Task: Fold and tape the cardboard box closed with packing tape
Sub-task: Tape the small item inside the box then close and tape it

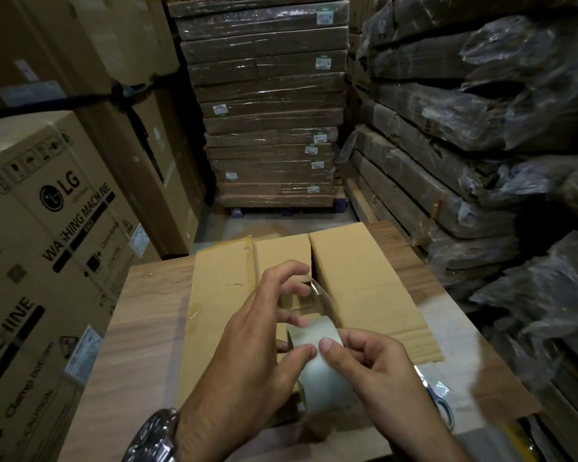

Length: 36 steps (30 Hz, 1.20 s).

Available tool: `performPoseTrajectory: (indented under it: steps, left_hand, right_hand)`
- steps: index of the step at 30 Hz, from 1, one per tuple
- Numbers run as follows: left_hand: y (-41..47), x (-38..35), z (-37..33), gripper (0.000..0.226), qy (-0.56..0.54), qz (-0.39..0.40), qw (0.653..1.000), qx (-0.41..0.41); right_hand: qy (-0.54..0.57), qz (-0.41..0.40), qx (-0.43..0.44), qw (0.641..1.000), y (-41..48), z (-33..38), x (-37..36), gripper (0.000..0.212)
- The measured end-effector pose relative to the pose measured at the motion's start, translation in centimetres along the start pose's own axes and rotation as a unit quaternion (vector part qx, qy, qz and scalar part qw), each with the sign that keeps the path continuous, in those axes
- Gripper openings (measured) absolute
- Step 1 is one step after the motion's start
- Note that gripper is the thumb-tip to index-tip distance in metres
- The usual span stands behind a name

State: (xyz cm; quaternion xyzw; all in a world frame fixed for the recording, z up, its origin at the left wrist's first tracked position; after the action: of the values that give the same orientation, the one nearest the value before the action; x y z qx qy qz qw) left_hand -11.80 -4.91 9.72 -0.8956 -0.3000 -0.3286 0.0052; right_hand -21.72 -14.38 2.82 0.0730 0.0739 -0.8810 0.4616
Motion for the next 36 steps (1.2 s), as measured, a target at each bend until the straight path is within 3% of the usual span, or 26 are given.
performPoseTrajectory:
  steps: [11, 17, 23, 31, 36]
  left_hand:
    - [-0.8, -1.0, -0.2, 0.086, -0.024, -0.027, 0.999, -0.015]
    - [-1.4, -1.3, 0.2, 0.080, -0.017, -0.081, 0.996, -0.022]
    - [-1.6, -1.4, 0.2, 0.080, -0.009, -0.126, 0.992, -0.014]
    - [-2.0, -1.2, 0.6, 0.038, -0.052, -0.180, 0.982, 0.022]
    - [-2.3, -1.0, 0.5, 0.023, -0.137, -0.218, 0.964, 0.066]
  right_hand:
    - [-0.029, 0.007, 0.009, 1.000, -0.3, -0.4, 0.2, 0.023]
    - [0.002, 0.003, 0.011, 1.000, -0.8, -0.9, -0.1, 0.019]
    - [-0.010, 0.010, 0.001, 1.000, -0.9, -1.5, 0.1, 0.028]
    - [-0.020, 0.016, -0.008, 1.000, -1.4, -1.7, 0.0, 0.022]
    - [-0.033, 0.028, -0.006, 0.999, -1.8, -1.5, -0.1, 0.016]
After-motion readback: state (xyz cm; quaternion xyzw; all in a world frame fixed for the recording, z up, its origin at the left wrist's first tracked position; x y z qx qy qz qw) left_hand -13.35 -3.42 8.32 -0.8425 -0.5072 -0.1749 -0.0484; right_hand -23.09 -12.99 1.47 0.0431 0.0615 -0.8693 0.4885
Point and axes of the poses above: each hand's wrist, its own y-axis towards the middle knuckle, its own x-axis out of the back of the hand, z = x × y, the point moved 5 cm from there along y, towards the middle knuckle, and after that the axes turned 6 degrees about x, right-handed, at the moved point
